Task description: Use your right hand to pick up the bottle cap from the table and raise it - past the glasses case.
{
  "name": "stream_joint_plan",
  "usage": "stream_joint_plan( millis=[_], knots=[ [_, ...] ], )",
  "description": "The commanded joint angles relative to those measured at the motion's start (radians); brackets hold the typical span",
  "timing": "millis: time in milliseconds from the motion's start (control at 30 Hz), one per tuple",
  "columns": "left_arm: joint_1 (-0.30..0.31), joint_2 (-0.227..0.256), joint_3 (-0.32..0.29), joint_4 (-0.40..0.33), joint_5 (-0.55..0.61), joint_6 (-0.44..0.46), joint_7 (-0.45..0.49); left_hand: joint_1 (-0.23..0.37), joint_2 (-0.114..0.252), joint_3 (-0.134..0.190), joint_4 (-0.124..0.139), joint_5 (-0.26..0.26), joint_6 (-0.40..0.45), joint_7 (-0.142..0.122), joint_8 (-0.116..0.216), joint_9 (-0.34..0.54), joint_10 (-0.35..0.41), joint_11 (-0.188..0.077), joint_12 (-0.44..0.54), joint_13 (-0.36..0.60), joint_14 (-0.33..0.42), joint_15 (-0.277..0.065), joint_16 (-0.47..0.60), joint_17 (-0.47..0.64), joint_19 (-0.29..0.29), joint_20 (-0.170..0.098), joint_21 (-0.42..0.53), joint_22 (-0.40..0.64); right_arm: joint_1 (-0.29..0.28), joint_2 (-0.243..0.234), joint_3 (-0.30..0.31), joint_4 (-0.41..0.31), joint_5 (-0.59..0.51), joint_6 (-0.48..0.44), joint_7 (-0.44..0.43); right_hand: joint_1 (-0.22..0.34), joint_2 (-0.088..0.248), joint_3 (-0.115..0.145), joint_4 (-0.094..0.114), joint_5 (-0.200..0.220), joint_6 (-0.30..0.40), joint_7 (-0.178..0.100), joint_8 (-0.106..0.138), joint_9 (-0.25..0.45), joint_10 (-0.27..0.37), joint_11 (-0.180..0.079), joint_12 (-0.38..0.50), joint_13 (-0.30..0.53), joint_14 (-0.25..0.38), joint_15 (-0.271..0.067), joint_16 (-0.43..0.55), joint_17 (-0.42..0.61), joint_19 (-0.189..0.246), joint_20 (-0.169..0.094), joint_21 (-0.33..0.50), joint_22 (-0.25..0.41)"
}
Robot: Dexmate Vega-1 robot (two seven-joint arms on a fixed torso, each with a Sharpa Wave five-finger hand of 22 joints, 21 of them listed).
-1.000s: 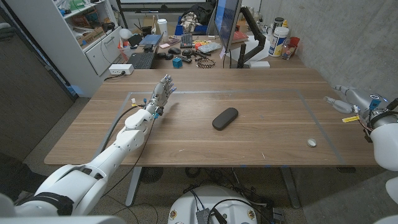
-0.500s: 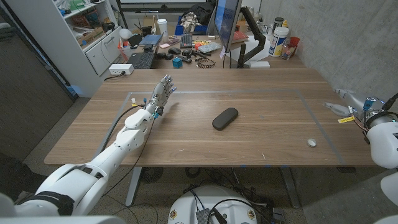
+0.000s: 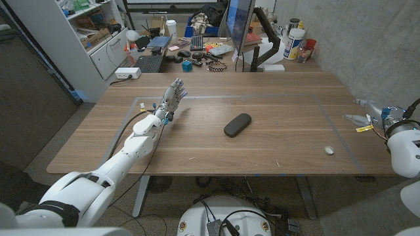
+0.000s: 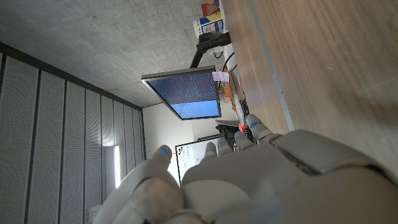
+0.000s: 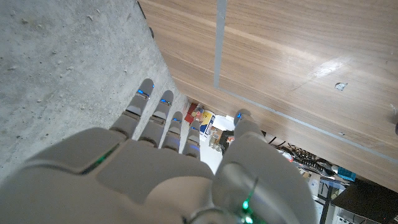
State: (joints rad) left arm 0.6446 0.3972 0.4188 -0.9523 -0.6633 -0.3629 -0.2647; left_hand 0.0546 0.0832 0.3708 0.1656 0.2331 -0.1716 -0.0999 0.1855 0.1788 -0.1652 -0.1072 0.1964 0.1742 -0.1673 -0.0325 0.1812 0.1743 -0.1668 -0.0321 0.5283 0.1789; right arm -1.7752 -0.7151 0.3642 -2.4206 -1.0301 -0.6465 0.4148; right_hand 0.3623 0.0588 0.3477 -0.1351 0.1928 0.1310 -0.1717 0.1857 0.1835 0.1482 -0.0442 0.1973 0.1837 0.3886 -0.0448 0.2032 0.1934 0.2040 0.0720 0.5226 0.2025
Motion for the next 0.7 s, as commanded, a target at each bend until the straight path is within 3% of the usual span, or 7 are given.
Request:
stream_joint_plan(
  millis=[33, 233, 467, 700],
  knots=[
    [-0.001, -0.006, 0.003, -0.004, 0.002, 0.001, 0.004, -0.006, 0.060, 0.006, 0.002, 0.006, -0.002, -0.007, 0.004, 0.003, 0.000, 0.004, -0.001, 0.005, -0.045, -0.062, 0.003, 0.004, -0.043, -0.092, -0.007, 0.004, -0.012, -0.009, 0.008, 0.008, -0.009, -0.003, 0.030, 0.001, -0.006, -0.003, 0.003, 0.007, -0.002, -0.034, 0.007, 0.006, 0.003, 0.002, 0.010, 0.005, 0.021, -0.049, 0.008, 0.005, 0.007, -0.021, 0.004, 0.004],
    [-0.002, -0.010, 0.004, -0.001, 0.002, -0.002, 0.002, -0.007, 0.060, 0.005, 0.003, 0.006, 0.000, -0.009, 0.004, 0.003, 0.001, 0.006, -0.001, 0.005, -0.044, -0.062, 0.004, 0.005, -0.041, -0.092, -0.007, 0.004, -0.009, -0.023, -0.005, 0.013, -0.021, -0.017, 0.069, 0.006, -0.017, -0.007, -0.002, 0.009, -0.017, -0.047, 0.003, 0.007, 0.019, 0.003, 0.017, 0.005, 0.015, -0.042, 0.003, 0.005, -0.003, -0.026, 0.001, 0.005],
    [-0.001, -0.012, 0.004, 0.001, 0.000, -0.004, -0.001, -0.009, 0.059, 0.004, 0.004, 0.006, -0.001, -0.010, 0.004, 0.003, 0.003, 0.005, 0.000, 0.006, -0.044, -0.063, 0.004, 0.005, -0.040, -0.092, -0.008, 0.004, 0.000, -0.041, -0.027, 0.016, -0.042, -0.051, 0.120, 0.007, -0.037, -0.018, -0.006, 0.012, -0.037, -0.048, 0.000, 0.008, 0.010, -0.007, 0.014, 0.007, 0.000, -0.038, -0.004, 0.006, -0.016, -0.033, -0.003, 0.005],
    [-0.002, -0.012, 0.003, 0.003, -0.001, -0.008, -0.006, -0.012, 0.058, 0.002, 0.005, 0.006, 0.000, -0.011, 0.004, 0.003, 0.003, 0.005, 0.000, 0.006, -0.043, -0.062, 0.004, 0.005, -0.038, -0.092, -0.009, 0.004, 0.000, -0.052, -0.042, 0.015, -0.052, -0.069, 0.141, 0.009, -0.043, -0.023, -0.006, 0.017, -0.034, -0.047, 0.006, 0.010, 0.042, -0.005, 0.027, 0.008, 0.003, -0.040, -0.003, 0.007, -0.019, -0.032, -0.004, 0.005]
  ],
)
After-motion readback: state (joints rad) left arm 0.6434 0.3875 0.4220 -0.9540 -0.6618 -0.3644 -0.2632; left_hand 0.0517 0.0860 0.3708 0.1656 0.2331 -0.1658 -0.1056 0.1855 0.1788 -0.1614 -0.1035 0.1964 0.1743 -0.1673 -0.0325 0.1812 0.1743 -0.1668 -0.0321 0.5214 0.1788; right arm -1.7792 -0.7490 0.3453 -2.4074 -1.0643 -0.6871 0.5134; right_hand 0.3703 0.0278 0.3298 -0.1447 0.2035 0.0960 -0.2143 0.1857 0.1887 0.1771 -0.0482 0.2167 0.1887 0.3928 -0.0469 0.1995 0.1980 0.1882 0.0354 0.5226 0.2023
